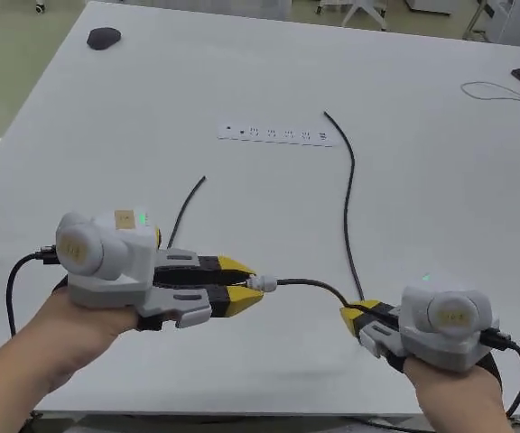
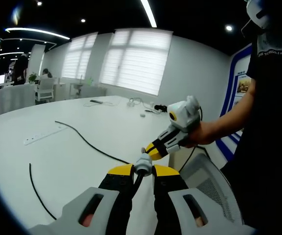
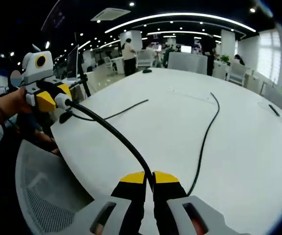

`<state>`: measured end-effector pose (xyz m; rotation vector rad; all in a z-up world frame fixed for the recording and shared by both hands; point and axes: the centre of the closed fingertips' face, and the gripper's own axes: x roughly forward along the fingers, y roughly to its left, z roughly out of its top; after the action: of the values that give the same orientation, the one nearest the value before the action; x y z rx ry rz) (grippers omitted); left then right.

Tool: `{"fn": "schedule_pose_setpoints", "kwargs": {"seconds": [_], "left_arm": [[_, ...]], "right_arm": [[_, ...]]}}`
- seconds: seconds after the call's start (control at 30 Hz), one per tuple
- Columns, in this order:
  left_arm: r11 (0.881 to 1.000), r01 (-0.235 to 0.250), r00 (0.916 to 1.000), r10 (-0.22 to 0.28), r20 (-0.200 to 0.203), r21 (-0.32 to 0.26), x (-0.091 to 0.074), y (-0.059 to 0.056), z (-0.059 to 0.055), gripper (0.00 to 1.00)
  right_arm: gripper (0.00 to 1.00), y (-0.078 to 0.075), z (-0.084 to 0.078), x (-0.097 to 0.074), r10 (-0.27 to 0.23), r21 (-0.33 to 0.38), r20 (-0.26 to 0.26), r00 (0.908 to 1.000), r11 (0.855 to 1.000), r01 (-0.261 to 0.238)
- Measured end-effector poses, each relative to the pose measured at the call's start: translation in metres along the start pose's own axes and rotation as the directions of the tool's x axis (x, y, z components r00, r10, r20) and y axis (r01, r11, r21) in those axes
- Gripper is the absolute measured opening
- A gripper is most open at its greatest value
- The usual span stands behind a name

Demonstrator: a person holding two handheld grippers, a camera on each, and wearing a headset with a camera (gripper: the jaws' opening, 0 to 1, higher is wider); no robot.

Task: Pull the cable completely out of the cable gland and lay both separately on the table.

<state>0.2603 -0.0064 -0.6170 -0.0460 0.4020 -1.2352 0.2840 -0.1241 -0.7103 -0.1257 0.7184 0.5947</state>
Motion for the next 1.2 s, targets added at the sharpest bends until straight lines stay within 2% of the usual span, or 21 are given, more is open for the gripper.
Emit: {"fn": "schedule_pose_setpoints", "kwargs": {"seconds": [0.1, 0.23, 0.43, 0.6, 0.67, 0.7, 0.77, 0.83, 0.87, 0.93, 1.0, 1.07, 1.13, 1.2], "left_arm": [[1.0, 0.005, 1.0, -0.005, -0.005, 0.001, 0.003, -0.001, -0.002, 0.15], [1.0, -0.001, 0.9999, 0.001, 0.011, -0.007, 0.002, 0.001, 0.002, 0.15], [1.0, -0.019, 0.9998, 0.019, 0.007, -0.016, -0.003, 0.007, 0.001, 0.15], [0.999, -0.043, 0.999, 0.043, 0.015, -0.02, -0.007, 0.013, 0.003, 0.15], [0.999, -0.046, 0.9988, 0.046, 0.019, -0.021, -0.007, 0.013, 0.004, 0.15], [0.999, -0.046, 0.9988, 0.046, 0.018, -0.021, -0.007, 0.014, 0.004, 0.15], [0.999, -0.043, 0.999, 0.043, 0.009, -0.025, -0.006, 0.012, 0.003, 0.15], [0.999, -0.042, 0.9991, 0.042, 0.008, -0.023, -0.006, 0.011, 0.003, 0.15], [0.999, -0.041, 0.9991, 0.041, 0.007, -0.023, -0.006, 0.011, 0.003, 0.15], [0.999, -0.04, 0.9992, 0.04, -0.001, -0.02, -0.005, 0.01, 0.001, 0.15], [0.999, -0.039, 0.9992, 0.039, -0.009, -0.017, -0.004, 0.01, -0.001, 0.15], [0.999, -0.037, 0.9992, 0.036, -0.016, -0.021, -0.003, 0.009, -0.002, 0.15], [0.999, -0.036, 0.9991, 0.036, -0.022, -0.019, -0.003, 0.01, -0.003, 0.15], [0.999, -0.034, 0.9992, 0.033, -0.024, -0.019, -0.003, 0.01, -0.003, 0.15]], "right_arm": [[0.0, 0.0, -0.003, 0.002, -0.003, 0.016, -0.017, 0.9998, 1.0, 0.003], [0.0, 0.001, 0.001, 0.0, 0.0, 0.008, -0.005, 1.0, 1.0, 0.0], [0.01, 0.004, 0.007, -0.005, 0.007, 0.0, -0.001, 1.0, 1.0, -0.007], [0.02, 0.01, 0.007, -0.01, 0.011, -0.05, -0.017, 0.9998, 0.999, -0.012], [0.01, 0.013, 0.005, -0.011, 0.015, -0.101, -0.025, 0.9996, 0.995, -0.017], [0.01, 0.014, 0.002, -0.011, 0.013, -0.142, -0.044, 0.9989, 0.99, -0.02], [0.02, 0.016, 0.003, -0.012, 0.008, -0.151, -0.045, 0.999, 0.988, -0.015], [0.08, 0.018, 0.007, -0.015, 0.011, -0.141, -0.044, 0.999, 0.99, -0.018], [0.11, 0.023, 0.017, -0.018, 0.022, -0.157, -0.021, 0.9995, 0.987, -0.025], [0.13, 0.027, 0.026, -0.021, 0.023, -0.221, -0.013, 0.9997, 0.975, -0.025], [0.14, 0.042, 0.044, -0.025, 0.027, -0.366, 0.003, 0.9996, 0.93, -0.024], [0.14, 0.056, 0.055, -0.025, 0.047, -0.426, 0.006, 0.9989, 0.904, -0.04], [0.13, 0.071, 0.064, -0.023, 0.078, -0.43, 0.011, 0.9969, 0.9, -0.066], [0.12, 0.077, 0.071, -0.02, 0.078, -0.477, 0.015, 0.9969, 0.877, -0.061]]}}
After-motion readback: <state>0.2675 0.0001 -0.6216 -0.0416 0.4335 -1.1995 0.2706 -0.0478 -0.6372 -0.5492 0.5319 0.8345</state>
